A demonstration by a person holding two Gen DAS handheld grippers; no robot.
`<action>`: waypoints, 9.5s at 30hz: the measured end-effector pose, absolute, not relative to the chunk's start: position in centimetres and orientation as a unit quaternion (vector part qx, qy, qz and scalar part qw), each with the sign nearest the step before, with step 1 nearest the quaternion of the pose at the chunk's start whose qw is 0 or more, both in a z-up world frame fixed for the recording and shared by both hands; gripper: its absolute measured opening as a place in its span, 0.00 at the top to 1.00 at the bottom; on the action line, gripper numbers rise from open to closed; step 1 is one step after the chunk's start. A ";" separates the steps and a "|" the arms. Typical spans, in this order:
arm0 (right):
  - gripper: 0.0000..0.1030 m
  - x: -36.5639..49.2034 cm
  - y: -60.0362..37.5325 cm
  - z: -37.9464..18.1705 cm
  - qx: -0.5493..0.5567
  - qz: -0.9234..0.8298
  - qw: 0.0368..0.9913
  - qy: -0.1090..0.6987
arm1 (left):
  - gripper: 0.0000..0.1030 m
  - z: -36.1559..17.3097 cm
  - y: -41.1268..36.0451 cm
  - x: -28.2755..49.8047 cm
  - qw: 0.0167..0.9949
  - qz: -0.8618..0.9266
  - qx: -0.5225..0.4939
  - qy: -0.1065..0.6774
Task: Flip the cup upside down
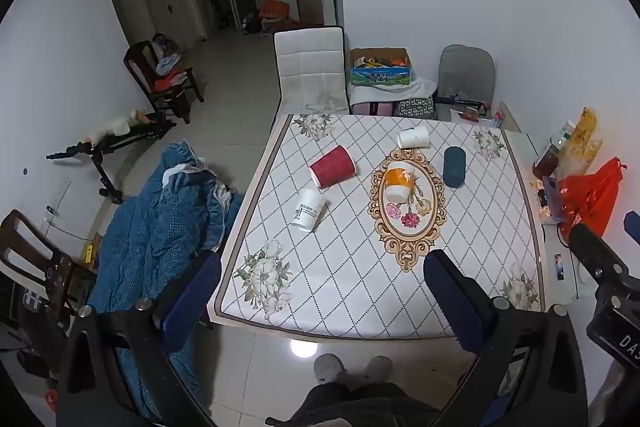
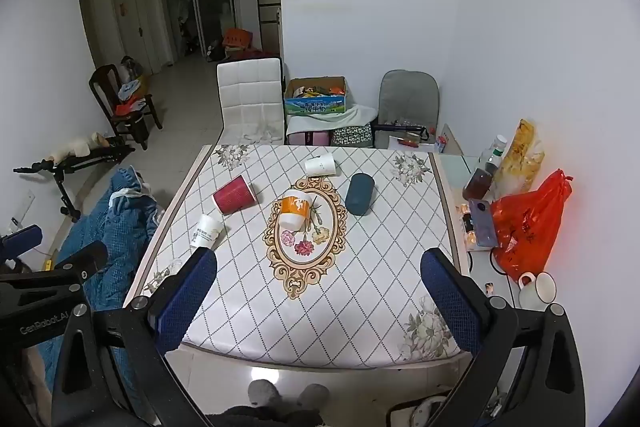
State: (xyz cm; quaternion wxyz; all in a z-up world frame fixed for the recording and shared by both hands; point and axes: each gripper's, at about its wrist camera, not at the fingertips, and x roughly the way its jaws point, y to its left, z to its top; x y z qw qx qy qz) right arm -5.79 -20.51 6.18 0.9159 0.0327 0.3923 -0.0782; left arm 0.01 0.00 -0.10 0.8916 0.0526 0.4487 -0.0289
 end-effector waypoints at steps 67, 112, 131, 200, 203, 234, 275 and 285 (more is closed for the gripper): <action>0.00 -6.3 -21.7 6.5 0.036 -0.082 0.914 0.395 | 0.00 1.3 -1.2 0.0 0.894 -0.033 0.051 0.444; 0.00 2.5 -23.0 -9.1 0.056 -0.054 0.850 0.521 | 0.00 -9.2 0.5 8.3 0.848 0.056 0.062 0.524; 0.00 11.7 -20.5 -29.3 0.093 -0.104 0.719 0.681 | 0.00 -23.4 4.4 26.4 0.765 0.017 0.125 0.632; 0.00 13.7 -22.2 -35.2 0.138 -0.160 0.646 0.733 | 0.42 -36.0 1.8 30.5 0.630 -0.137 0.070 0.762; 0.00 12.1 -23.6 -35.3 0.138 -0.154 0.645 0.735 | 0.42 -36.1 -2.2 28.0 0.622 -0.140 0.063 0.768; 0.00 5.4 -33.5 -38.8 0.085 -0.109 0.645 0.751 | 0.38 -44.4 -19.1 20.2 0.606 -0.110 0.072 0.784; 0.33 8.8 -25.1 -35.2 0.203 0.019 0.662 0.721 | 0.15 -37.8 -3.5 19.4 0.693 0.040 0.016 0.720; 0.42 9.3 -23.8 -34.6 0.182 0.011 0.667 0.722 | 0.15 -37.9 -3.1 19.4 0.698 0.016 0.024 0.715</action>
